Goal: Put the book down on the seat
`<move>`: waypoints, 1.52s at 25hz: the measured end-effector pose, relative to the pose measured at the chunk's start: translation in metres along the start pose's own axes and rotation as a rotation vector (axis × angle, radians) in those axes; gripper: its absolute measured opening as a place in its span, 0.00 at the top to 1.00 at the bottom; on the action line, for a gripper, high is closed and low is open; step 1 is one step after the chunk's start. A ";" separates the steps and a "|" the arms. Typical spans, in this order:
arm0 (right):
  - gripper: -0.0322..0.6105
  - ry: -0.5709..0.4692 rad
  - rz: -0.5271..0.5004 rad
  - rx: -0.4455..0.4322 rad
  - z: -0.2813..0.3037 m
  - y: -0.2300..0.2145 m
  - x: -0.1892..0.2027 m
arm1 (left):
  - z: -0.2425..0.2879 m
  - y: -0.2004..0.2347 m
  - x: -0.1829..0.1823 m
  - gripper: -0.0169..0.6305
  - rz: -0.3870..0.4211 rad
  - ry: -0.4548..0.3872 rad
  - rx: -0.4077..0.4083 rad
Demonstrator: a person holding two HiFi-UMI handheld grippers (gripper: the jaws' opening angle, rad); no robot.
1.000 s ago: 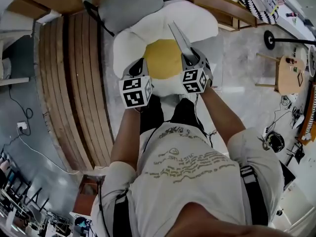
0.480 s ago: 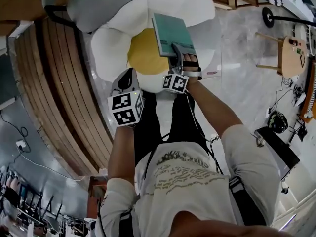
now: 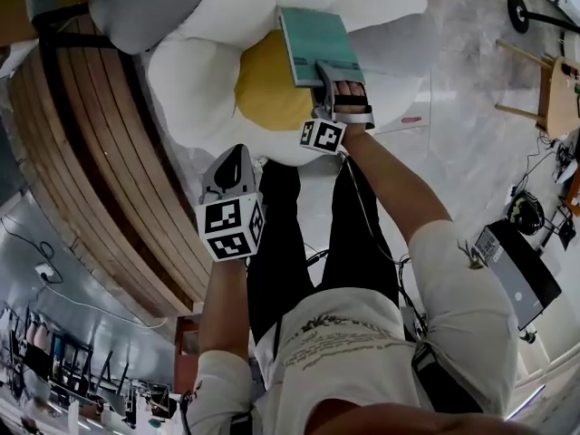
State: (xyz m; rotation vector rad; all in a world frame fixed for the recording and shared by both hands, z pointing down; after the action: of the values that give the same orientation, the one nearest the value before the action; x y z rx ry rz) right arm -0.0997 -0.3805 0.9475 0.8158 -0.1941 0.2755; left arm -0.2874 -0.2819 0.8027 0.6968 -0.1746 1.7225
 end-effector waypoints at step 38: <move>0.89 -0.039 0.686 -0.308 -0.049 0.032 0.038 | 0.007 -0.041 0.008 0.94 -0.027 -0.050 -0.039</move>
State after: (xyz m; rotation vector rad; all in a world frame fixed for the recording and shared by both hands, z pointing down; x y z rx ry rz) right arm -0.0712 -0.3169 0.9471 0.4250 -0.5402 0.8526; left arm -0.2480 -0.2672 0.8026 0.7111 -0.2320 1.6730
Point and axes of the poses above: the fingertips, and each gripper's own axes: z forward along the fingers, y to its left, x out of its underside, the point moved 4 cm from there along -z, backward along the fingers, and after that the axes turned 7 degrees about z, right-handed, at the moved point
